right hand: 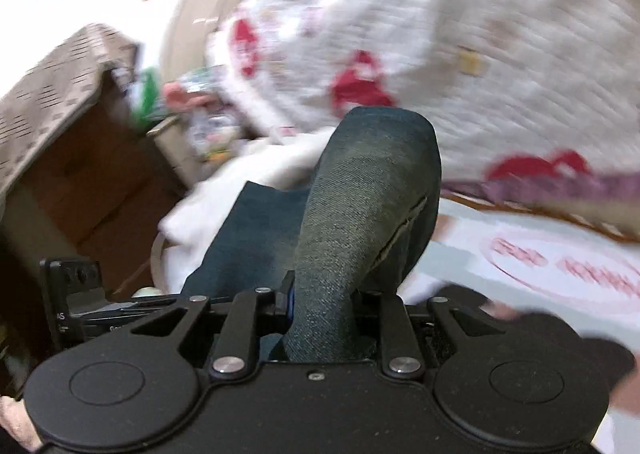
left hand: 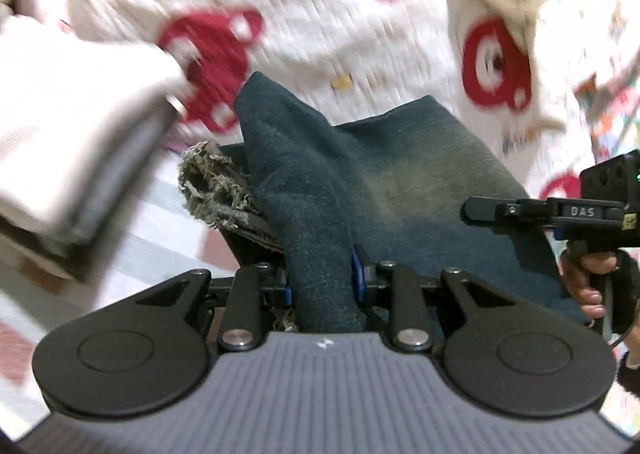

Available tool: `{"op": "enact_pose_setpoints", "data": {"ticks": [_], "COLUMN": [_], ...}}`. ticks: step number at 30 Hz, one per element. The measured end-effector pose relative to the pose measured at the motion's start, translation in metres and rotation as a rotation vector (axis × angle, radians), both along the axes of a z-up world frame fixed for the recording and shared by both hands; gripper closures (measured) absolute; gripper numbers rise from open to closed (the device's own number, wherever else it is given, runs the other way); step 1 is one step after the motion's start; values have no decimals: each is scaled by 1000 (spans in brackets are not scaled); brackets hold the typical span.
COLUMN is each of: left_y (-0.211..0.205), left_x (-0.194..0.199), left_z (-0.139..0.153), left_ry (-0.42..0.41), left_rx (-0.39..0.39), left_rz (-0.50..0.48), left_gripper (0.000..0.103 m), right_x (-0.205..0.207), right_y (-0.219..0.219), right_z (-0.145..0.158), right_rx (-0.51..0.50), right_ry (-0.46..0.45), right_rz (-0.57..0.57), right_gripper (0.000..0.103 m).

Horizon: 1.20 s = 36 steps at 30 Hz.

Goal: Fold clothes
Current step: 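Lift the folded jeans with both grippers toward the clothes stack, then lower the jeans onto the folded clothes stack and open both grippers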

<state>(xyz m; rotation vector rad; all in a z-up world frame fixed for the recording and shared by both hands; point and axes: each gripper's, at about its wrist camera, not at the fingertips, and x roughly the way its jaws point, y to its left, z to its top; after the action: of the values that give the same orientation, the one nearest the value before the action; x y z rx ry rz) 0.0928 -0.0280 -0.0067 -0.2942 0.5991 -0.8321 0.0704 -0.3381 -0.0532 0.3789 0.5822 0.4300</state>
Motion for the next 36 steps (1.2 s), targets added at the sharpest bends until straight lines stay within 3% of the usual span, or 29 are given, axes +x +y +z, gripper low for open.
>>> {"op": "enact_pose_setpoints", "data": {"ticks": [8, 12, 15, 17, 18, 19, 20, 23, 24, 29, 32, 34, 36], "left_y": [109, 137, 141, 143, 144, 137, 130, 114, 116, 127, 139, 140, 141], "left_x": [-19, 4, 46, 89, 110, 131, 150, 186, 186, 187, 189, 188, 186], "left_z": [113, 136, 126, 100, 80, 63, 44, -9, -11, -22, -31, -34, -36], "left_ry": [-195, -232, -191, -61, 12, 52, 88, 151, 143, 114, 171, 169, 175], "left_rx": [6, -23, -50, -146, -170, -137, -105, -28, -36, -85, -185, -192, -201], "left_rz": [297, 483, 646, 800, 861, 903, 933, 920, 911, 867, 874, 871, 862], "left_gripper": [78, 78, 79, 78, 78, 78, 79, 77, 75, 74, 74, 73, 71], "right_x": [127, 191, 239, 271, 285, 299, 310, 328, 326, 292, 267, 253, 244], "right_y": [98, 147, 183, 208, 217, 223, 222, 180, 164, 88, 65, 60, 58], "right_z": [77, 115, 144, 163, 163, 156, 147, 106, 91, 21, -5, -17, -23], "right_rx": [-126, -189, -236, -267, -322, -405, -467, -359, -318, -128, -91, -72, 21], "right_ry": [-52, -78, -98, -111, -130, -158, -176, -77, -38, 160, 207, 233, 248], "right_rz": [241, 362, 452, 512, 491, 416, 332, 137, 113, 126, 127, 126, 129], "right_gripper": [79, 79, 75, 65, 51, 40, 41, 41, 41, 41, 41, 41, 41]}}
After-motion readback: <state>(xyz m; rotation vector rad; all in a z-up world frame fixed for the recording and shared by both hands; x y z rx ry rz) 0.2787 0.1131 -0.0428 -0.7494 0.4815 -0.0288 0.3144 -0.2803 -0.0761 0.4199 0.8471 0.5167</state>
